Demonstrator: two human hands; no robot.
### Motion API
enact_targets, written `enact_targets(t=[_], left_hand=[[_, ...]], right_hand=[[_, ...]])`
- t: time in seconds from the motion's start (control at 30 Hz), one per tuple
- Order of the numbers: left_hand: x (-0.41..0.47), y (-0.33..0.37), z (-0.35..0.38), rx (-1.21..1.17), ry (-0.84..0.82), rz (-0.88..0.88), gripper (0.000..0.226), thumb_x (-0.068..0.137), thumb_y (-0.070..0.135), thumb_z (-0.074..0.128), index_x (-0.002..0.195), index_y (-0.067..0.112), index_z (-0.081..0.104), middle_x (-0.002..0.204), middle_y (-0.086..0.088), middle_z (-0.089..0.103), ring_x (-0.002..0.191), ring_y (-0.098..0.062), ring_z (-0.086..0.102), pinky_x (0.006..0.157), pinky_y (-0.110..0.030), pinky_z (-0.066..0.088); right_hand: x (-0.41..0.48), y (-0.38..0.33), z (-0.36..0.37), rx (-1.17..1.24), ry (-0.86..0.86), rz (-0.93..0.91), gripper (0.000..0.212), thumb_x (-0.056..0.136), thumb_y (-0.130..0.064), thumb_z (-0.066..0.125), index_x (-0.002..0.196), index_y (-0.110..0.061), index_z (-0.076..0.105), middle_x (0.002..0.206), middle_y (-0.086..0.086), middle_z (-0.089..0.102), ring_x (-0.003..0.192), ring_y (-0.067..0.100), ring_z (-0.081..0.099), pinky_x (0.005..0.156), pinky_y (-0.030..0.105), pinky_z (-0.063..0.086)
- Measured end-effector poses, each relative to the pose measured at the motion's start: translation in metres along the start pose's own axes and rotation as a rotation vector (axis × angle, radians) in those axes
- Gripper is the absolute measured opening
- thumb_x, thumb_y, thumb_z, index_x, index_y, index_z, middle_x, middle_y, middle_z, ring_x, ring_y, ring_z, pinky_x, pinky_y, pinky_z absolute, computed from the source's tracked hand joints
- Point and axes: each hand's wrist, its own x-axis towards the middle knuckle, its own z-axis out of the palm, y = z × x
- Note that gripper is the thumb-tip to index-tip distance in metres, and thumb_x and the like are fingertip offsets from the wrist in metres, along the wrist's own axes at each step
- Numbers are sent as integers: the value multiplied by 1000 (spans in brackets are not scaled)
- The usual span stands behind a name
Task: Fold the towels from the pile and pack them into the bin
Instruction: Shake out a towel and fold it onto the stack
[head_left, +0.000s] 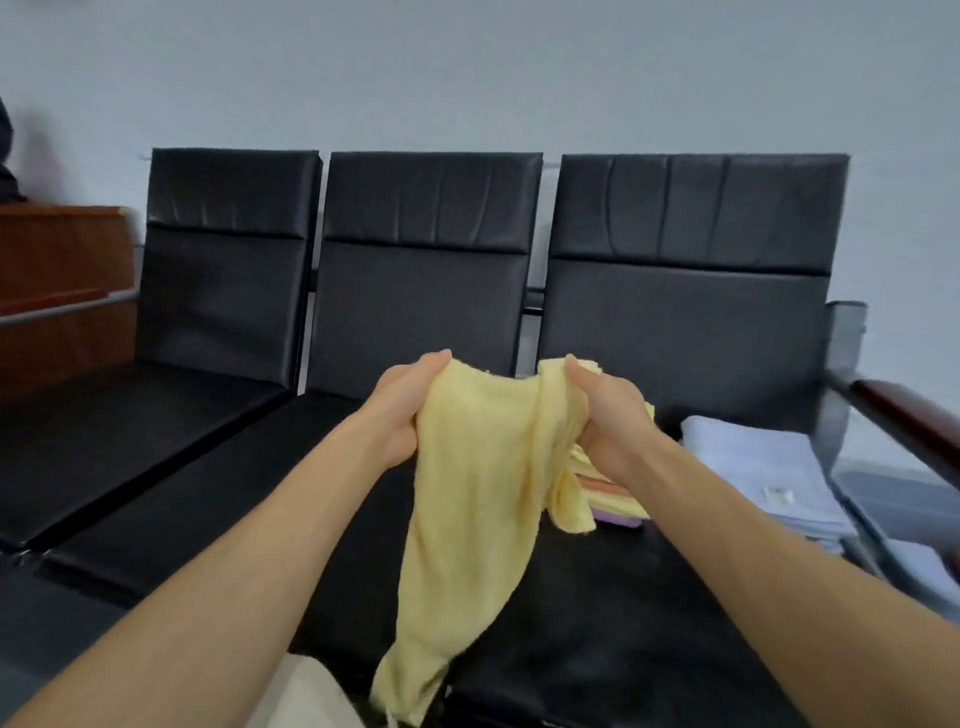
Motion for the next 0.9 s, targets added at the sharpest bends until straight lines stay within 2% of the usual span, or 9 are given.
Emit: enact_targets(t=[0.1,0.2,0.3,0.4,0.5,0.57,0.67,0.8,0.9], left_hand=[[-16,44,27,45,72,157,28,89,21,58,115,11,63,106,-7,65,91,-21,62,76,-35,52],[-34,78,49,41,51,270,28,85,15,59,113,12,60,115,-11,62,101,-25,60,82,-40,51],[-54,104,67,-154,-14,254,36,82,10,65,117,12,58,117,-12,62,104,-26,62,84,-40,53],[-73,121,80,-282,-78,205,49,75,26,77,120,17,62,115,-10,68,103,-26,66,87,-43,55],[-86,131,93,-309,-2,180,57,73,25,78,125,16,57,108,-9,69,93,-25,69,79,-41,58],[-86,133,99,-236,111,212,40,82,13,70,118,12,53,99,-8,64,84,-19,64,74,-31,56],[-88,130,101,-52,167,293,24,89,7,61,111,13,52,93,-3,54,80,-15,53,69,-30,47],[-91,125,83,17,140,302,49,84,-3,63,131,10,52,122,-8,53,109,-25,54,87,-36,48],[-94,120,70,-32,86,244,42,85,1,66,126,10,60,110,-8,61,95,-22,61,82,-35,53]], right_hand=[[-12,-43,-24,-23,87,-116,27,93,-25,60,109,-5,67,109,13,69,98,27,66,91,46,52],[-30,-82,-49,-56,127,-213,21,97,-24,56,105,-9,69,105,9,70,97,25,65,89,45,54],[-49,-112,-72,-134,195,-318,18,97,-22,54,93,-13,69,95,9,67,90,21,61,88,45,54],[-64,-130,-95,-293,305,-424,23,94,-21,50,97,-4,66,86,13,59,82,20,50,73,39,50],[-79,-140,-120,-484,371,-518,28,97,-25,49,102,-2,63,86,4,57,78,16,48,70,34,43],[-83,-143,-134,-569,414,-531,28,99,-28,48,103,-4,62,90,5,59,77,16,50,75,39,50],[-92,-148,-155,-671,471,-511,27,101,-30,44,100,-6,58,93,6,58,88,24,55,77,45,56],[-99,-149,-168,-782,450,-442,28,104,-34,36,101,-12,53,89,4,53,80,22,54,45,33,54],[-94,-152,-173,-747,424,-371,29,103,-33,40,122,-14,51,106,8,55,87,23,55,44,28,49]])
